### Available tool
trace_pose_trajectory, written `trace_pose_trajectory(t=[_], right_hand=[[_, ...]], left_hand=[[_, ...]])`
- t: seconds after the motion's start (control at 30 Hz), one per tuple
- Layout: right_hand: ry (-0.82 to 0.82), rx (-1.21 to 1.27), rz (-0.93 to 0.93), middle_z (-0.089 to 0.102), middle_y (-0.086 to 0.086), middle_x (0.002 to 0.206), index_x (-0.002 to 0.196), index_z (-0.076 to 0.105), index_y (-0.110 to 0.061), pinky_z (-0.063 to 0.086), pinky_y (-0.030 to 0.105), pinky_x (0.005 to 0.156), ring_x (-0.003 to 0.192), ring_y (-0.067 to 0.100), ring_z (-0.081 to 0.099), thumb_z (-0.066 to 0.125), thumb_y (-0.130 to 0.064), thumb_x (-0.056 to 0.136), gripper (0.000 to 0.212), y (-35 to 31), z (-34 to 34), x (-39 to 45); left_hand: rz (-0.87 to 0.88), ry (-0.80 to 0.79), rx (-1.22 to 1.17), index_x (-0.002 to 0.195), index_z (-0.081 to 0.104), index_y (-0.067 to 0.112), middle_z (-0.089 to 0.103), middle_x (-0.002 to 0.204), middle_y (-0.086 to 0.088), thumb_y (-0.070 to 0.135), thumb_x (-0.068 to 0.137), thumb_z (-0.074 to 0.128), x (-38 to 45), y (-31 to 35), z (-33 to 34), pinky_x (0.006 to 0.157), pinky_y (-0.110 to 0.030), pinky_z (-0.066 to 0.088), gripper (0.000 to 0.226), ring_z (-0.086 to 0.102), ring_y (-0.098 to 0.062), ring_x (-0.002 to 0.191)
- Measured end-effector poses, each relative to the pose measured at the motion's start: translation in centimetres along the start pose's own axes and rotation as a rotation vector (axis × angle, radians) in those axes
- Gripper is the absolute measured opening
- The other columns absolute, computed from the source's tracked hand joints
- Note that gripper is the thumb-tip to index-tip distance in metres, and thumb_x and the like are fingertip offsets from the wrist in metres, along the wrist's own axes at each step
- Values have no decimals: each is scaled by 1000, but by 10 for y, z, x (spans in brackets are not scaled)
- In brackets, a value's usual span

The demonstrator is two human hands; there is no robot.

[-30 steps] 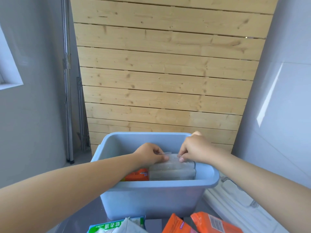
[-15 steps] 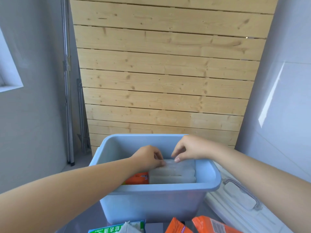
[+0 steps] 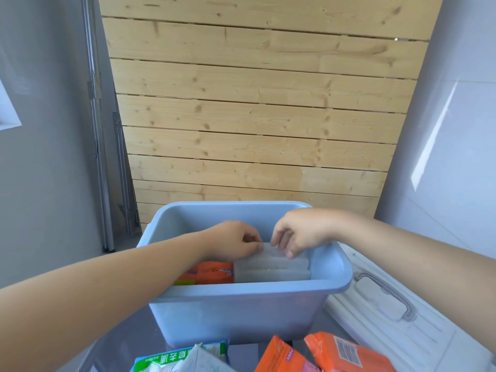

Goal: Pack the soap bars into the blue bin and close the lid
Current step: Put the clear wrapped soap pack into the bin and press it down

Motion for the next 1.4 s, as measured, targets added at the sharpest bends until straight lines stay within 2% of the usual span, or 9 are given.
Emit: trace_pose_trajectory(t=[0.1,0.2,0.3,0.4,0.53,0.87,1.13,1.3,1.4], right_hand=[[14,-143,-5,68,-2,110,121,58,-18,49,33,93,104,17,62,78,-24,71,54,0,6,9],[58,-269,16,67,4,96,107,62,-14,48,34,73,90,24,61,80,-33,66,48,2,10,20],[36,-300,45,69,3,97,106,63,-14,47,32,69,88,24,61,79,-41,65,52,7,13,26],[21,-315,37,68,3,101,109,59,-16,46,33,69,93,24,62,78,-46,64,57,7,15,26],[129,-308,26,62,3,82,93,64,-13,41,29,54,78,23,60,79,-45,59,49,4,8,22],[79,-431,84,54,-1,68,93,63,-11,34,26,48,72,23,55,74,-41,68,41,-1,21,28],[193,-209,127,67,9,93,97,61,-10,51,34,63,83,28,67,79,-31,64,44,7,17,31],[194,-55,159,68,6,103,107,60,-14,53,33,67,65,23,65,82,-26,64,50,11,17,29],[194,-17,200,69,5,87,110,58,-12,49,30,65,61,23,60,84,-27,63,56,13,16,24]], left_hand=[[-11,-169,99,129,43,35,58,118,7,54,77,63,0,-5,15,86,-27,43,59,55,-14,101],[-21,-268,179,135,22,39,55,103,6,37,72,71,4,-7,26,67,-26,45,80,57,-14,81],[-5,-228,148,139,23,38,53,120,7,32,69,75,8,-7,26,81,-30,49,88,57,-16,99],[51,-137,142,138,33,33,52,127,7,29,67,75,8,-4,23,93,-32,47,83,53,-14,112],[82,-57,186,126,49,23,54,118,3,27,65,76,7,2,17,83,-26,43,67,53,-17,108],[32,-102,482,116,46,21,62,108,0,39,74,68,7,2,27,71,-32,42,51,58,-23,100],[-88,-62,288,121,47,27,63,109,0,29,69,74,7,-9,17,77,-37,53,59,59,-22,98],[-112,-39,263,118,51,24,64,109,-1,26,70,71,6,-9,16,84,-41,54,52,61,-22,99],[-145,-58,274,112,55,24,65,107,0,27,72,69,5,-11,19,84,-38,54,43,62,-21,97]])
Point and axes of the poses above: each hand's wrist, its own x-axis towards the middle knuckle, its own z-axis out of the palm, y = z × x, the point moved 8 cm from there along x, towards the middle knuckle
